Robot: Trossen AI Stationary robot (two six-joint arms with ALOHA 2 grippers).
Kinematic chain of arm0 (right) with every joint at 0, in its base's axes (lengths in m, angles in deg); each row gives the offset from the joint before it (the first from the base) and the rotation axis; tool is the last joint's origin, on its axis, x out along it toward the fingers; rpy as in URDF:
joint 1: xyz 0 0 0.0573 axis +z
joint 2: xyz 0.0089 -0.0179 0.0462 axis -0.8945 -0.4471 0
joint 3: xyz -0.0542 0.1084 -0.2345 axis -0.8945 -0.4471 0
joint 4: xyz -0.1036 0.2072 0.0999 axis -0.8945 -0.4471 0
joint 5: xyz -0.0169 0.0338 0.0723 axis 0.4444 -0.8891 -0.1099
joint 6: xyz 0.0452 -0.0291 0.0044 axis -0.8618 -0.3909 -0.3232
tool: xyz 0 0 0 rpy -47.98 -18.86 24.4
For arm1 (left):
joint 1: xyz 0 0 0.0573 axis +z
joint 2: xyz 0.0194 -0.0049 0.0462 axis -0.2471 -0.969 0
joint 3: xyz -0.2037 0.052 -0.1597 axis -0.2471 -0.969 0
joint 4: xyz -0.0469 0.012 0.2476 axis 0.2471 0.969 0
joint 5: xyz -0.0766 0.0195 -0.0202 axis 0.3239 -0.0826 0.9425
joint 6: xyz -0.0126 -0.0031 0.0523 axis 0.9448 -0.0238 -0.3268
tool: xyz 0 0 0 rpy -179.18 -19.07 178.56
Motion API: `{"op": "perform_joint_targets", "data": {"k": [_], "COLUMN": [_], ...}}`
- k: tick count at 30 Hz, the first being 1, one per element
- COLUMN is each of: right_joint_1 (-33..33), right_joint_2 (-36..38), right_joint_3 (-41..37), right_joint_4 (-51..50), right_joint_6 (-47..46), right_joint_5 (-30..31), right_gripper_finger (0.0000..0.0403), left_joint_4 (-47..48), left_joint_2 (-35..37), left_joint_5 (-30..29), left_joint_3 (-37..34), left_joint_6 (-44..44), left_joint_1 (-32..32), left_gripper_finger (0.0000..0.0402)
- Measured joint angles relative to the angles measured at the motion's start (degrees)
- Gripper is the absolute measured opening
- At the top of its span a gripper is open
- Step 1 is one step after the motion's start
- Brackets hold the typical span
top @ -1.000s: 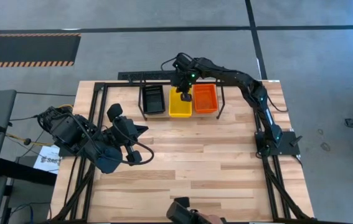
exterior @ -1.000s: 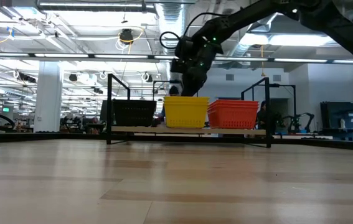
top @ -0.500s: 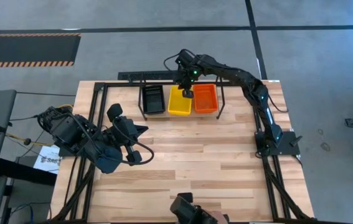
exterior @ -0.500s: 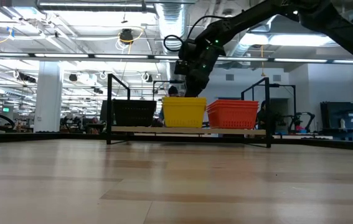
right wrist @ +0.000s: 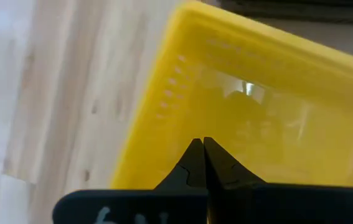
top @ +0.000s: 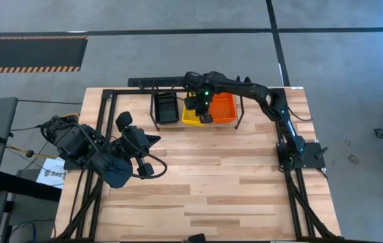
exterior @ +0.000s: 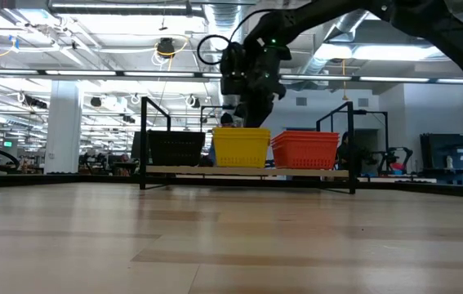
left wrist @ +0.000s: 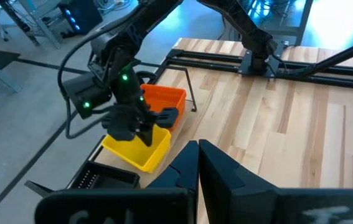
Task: Stack baskets on shelf by color
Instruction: Adjust all the bins on the shelf
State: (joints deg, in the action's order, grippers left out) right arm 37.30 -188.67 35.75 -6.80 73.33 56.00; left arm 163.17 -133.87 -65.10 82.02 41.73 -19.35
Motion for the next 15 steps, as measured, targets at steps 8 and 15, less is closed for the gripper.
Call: {"op": "perform_joint_targets", "data": {"k": [8,15], "right_joint_1": [0.9,1.0], "right_joint_2": [0.0,0.0], "right_joint_3": [0.0,0.0], "right_joint_4": [-4.3,-8.8], "right_joint_6": [-0.5,-0.4], "right_joint_5": [0.2,0.2], "right_gripper_finger": [0.0,0.0], "left_joint_4": [0.0,0.0], "left_joint_2": [0.0,0.0], "left_joint_5": [0.0,0.0], "left_joint_3": [0.0,0.0], "left_joint_6": [-0.2,-0.2], "left_joint_1": [0.0,0.0], "left_gripper_finger": [0.0,0.0]}}
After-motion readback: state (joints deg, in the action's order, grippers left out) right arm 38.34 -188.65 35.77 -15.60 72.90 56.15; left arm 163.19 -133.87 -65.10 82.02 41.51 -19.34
